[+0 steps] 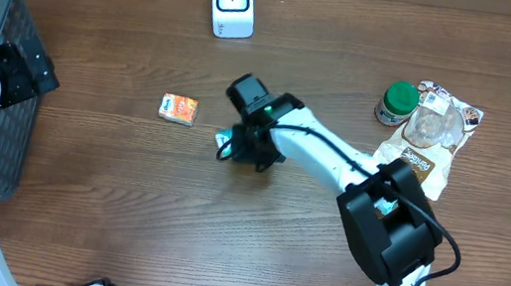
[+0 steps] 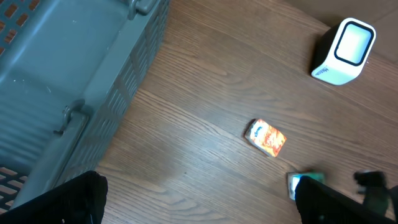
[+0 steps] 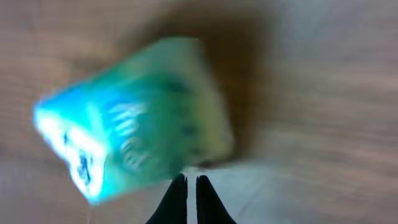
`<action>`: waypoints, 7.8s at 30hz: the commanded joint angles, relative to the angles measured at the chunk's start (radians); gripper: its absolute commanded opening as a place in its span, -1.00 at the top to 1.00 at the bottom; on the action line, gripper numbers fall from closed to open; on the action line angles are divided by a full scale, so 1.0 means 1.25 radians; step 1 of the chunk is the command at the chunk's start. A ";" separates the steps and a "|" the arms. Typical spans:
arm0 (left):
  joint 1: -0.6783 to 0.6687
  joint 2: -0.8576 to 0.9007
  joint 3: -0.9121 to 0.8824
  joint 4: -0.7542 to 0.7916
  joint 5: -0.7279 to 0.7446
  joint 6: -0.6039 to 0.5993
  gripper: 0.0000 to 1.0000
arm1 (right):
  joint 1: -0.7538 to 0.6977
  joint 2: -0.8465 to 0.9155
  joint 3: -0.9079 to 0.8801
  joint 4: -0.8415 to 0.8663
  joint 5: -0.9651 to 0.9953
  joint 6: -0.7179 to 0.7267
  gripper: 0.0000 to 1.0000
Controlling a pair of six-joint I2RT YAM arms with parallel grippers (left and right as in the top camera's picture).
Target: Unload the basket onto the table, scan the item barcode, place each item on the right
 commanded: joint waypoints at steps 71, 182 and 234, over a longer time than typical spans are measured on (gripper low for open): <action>0.003 0.003 0.007 0.001 0.008 -0.005 -0.99 | -0.078 -0.034 0.023 -0.007 -0.090 -0.488 0.92; 0.003 0.003 0.007 0.001 0.008 -0.005 -0.99 | -0.338 -0.153 -0.078 0.356 -1.215 0.082 0.92; 0.003 0.003 0.007 0.001 0.008 -0.005 -0.99 | -0.241 -0.150 0.429 -0.304 -0.005 -0.184 0.92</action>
